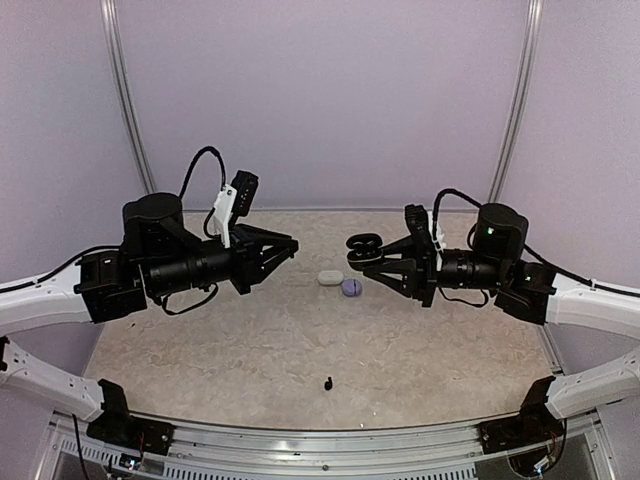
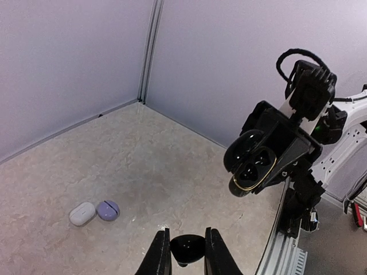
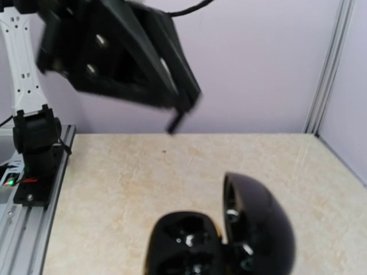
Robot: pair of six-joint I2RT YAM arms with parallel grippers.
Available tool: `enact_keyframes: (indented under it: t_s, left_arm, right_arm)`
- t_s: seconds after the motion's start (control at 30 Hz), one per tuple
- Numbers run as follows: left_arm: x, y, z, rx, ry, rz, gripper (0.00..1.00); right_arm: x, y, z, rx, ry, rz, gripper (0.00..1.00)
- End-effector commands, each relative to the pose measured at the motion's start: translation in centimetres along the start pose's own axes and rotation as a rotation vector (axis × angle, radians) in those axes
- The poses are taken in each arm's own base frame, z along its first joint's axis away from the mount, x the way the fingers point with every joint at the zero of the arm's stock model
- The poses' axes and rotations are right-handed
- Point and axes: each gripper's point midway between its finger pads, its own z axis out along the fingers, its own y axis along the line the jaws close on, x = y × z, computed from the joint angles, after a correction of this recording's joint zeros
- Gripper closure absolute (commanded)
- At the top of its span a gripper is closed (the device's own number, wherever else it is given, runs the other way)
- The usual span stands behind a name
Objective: Insert the wireless bluetooth earbuds into the charging case
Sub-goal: Insert the left earbud into the left side groove of the charging case.
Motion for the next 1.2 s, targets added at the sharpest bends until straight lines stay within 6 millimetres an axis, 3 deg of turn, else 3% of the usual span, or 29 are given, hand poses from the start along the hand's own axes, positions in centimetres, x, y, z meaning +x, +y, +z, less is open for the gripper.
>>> enact_keyframes:
  t_s: [0.0,0.17,0.47,0.77,1.17]
  left_arm:
    - [-4.6,-2.5,-1.9,0.094,-0.220,0.021,0.84]
    - [-6.1,-5.9,-3.3,0.209,-0.315,0.056,0.84]
    - [-5.8,-9.9,-3.6,0.347,-0.345,0.130,0.84]
    - [-5.1,-11.5,-3.3,0.405,-0.333,0.169,0.85]
    - [-4.9,-11.3,-1.7,0.363,-0.318,0.179,0.85]
  right_arm:
    - [-2.6,1.0,-0.5,-0.017,-0.099,-0.100,0.99]
    - [-2.9,2.7,-0.2,-0.046,-0.130,-0.183,1.00]
    - [-4.0,5.1,0.0,-0.068,-0.168,-0.327,1.00]
    - [-4.5,5.6,0.4,-0.059,-0.171,-0.352,1.00]
    - [-5.1,5.2,1.1,-0.054,-0.185,-0.221,1.00]
